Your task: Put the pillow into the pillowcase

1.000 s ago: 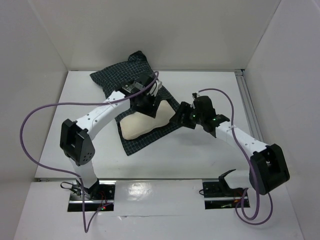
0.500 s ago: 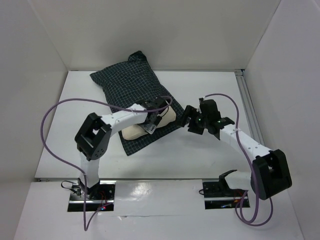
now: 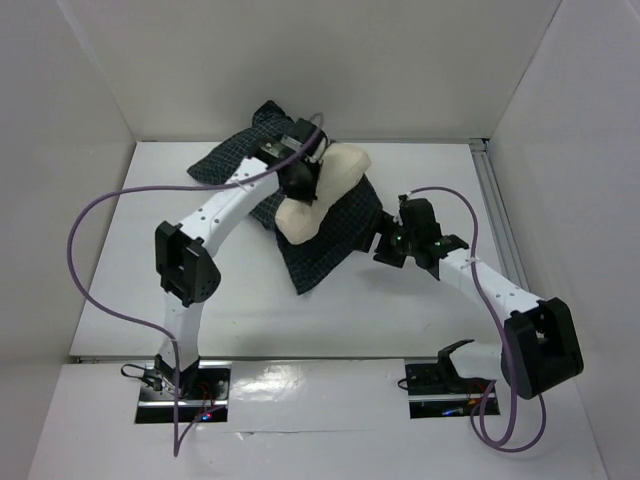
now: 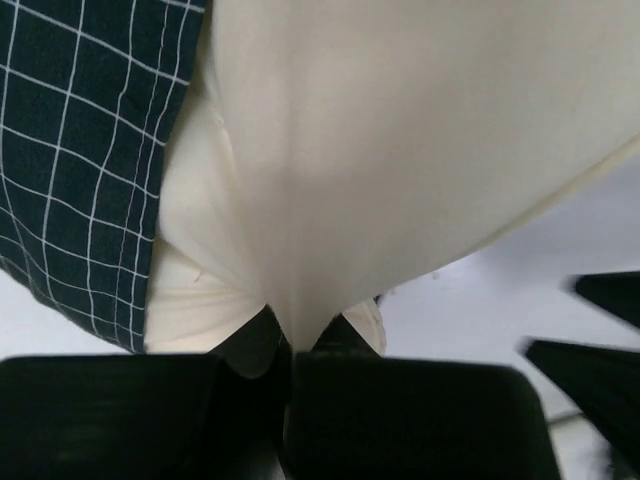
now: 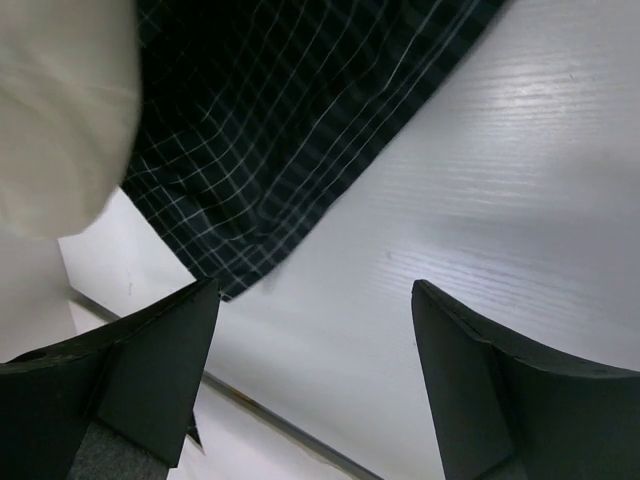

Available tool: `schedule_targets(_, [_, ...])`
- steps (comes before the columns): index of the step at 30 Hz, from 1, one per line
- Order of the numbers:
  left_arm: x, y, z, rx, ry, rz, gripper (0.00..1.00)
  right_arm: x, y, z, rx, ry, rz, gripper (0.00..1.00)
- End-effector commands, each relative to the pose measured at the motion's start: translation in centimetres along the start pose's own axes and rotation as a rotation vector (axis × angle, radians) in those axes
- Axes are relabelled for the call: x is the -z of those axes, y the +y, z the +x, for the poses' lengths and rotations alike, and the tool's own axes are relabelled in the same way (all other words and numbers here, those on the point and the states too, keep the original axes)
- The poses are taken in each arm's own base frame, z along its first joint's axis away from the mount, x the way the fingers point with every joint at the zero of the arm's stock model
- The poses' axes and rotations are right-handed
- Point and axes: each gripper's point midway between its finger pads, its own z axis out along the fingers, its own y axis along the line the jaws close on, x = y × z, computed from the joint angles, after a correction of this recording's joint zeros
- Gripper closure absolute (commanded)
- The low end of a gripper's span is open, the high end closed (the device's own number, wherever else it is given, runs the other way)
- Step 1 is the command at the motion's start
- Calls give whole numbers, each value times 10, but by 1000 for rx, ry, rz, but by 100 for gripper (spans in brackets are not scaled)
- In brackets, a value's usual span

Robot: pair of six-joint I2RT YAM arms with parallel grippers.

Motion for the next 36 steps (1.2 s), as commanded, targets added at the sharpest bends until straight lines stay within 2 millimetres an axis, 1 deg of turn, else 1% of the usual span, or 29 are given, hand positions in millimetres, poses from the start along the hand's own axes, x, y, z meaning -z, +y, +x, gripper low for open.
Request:
schedule_targets(1, [64, -9, -61, 195, -161, 255, 100, -7, 24, -31, -14, -104, -64, 19])
schedule_targets(3, [69, -14, -63, 223, -152, 303, 100, -8, 35, -48, -5, -147, -79, 23])
schedule_targets(4, [70, -15, -64, 256, -158, 310, 100, -15, 38, -48, -10, -136, -81, 25])
schedule_targets(5, [76, -18, -65, 265, -161, 327, 100, -18, 39, -54, -8, -156, -78, 27])
schedule_targets(7, [76, -21, -66, 285, -173, 345, 100, -26, 41, -61, -40, -170, -83, 30])
schedule_targets(9, [78, -21, -67, 285, -182, 348, 100, -30, 49, -69, -45, -192, -107, 31])
schedule_targets(10, [77, -17, -68, 301, -183, 344, 100, -37, 50, -66, -39, -185, -113, 32])
schedule_targets(11, [83, -19, -69, 298, -186, 361, 100, -38, 61, -75, -40, -203, -147, 36])
schedule_targets(12, [83, -19, -69, 298, -186, 361, 100, -38, 74, -81, -28, -210, -169, 36])
schedule_targets(13, [90, -21, -71, 306, -198, 380, 100, -46, 77, -78, -11, -195, -167, 38])
schedule_targets(14, [90, -19, -72, 312, -195, 390, 100, -50, 78, -84, 0, -207, -158, 38])
schedule_targets(15, [95, -22, -75, 308, -202, 407, 100, -52, 88, -90, 10, -223, -174, 38])
schedule_targets(16, [100, -19, -80, 311, -218, 417, 100, -56, 92, -93, 14, -226, -190, 38])
schedule_targets(17, [105, -22, -82, 316, -223, 434, 100, -67, 93, -97, 17, -236, -201, 39])
schedule_targets(19, [115, -21, -90, 316, -251, 453, 100, -75, 105, -103, 20, -252, -236, 39])
schedule_targets(20, [120, -19, -93, 317, -257, 470, 100, -87, 104, -105, 22, -257, -242, 39])
schedule_targets(22, [128, -19, -98, 326, -269, 496, 100, -100, 105, -111, 24, -279, -250, 39])
schedule_targets(23, [128, -19, -98, 326, -269, 496, 100, -115, 98, -109, 22, -274, -245, 36])
schedule_targets(24, [128, -17, -99, 330, -268, 501, 100, -116, 109, -120, 24, -316, -294, 34])
schedule_targets(25, [137, -17, -101, 326, -288, 508, 100, -121, 115, -121, 34, -327, -318, 32])
schedule_targets(26, [138, -18, -101, 323, -284, 519, 100, -127, 116, -125, 34, -343, -322, 29])
schedule_targets(27, [137, -14, -102, 321, -289, 512, 100, -145, 114, -119, 39, -334, -327, 22])
schedule_targets(28, [145, -15, -102, 315, -297, 527, 100, -152, 113, -123, 37, -344, -325, 20])
schedule_targets(29, [149, -10, -104, 322, -309, 522, 100, -157, 126, -126, 58, -357, -354, 20])
schedule_targets(31, [149, -7, -104, 317, -311, 525, 100, -175, 132, -124, 85, -390, -387, 20])
schedule_targets(32, [148, -1, -103, 327, -305, 515, 100, -177, 131, -125, 84, -401, -386, 21])
schedule_targets(34, [152, 4, -102, 325, -312, 508, 100, -171, 141, -133, 92, -439, -428, 21])
schedule_targets(35, [153, 4, -101, 325, -310, 508, 100, -172, 136, -126, 95, -423, -430, 22])
schedule_targets(36, [153, 9, -102, 333, -314, 501, 100, -164, 140, -128, 108, -443, -448, 22])
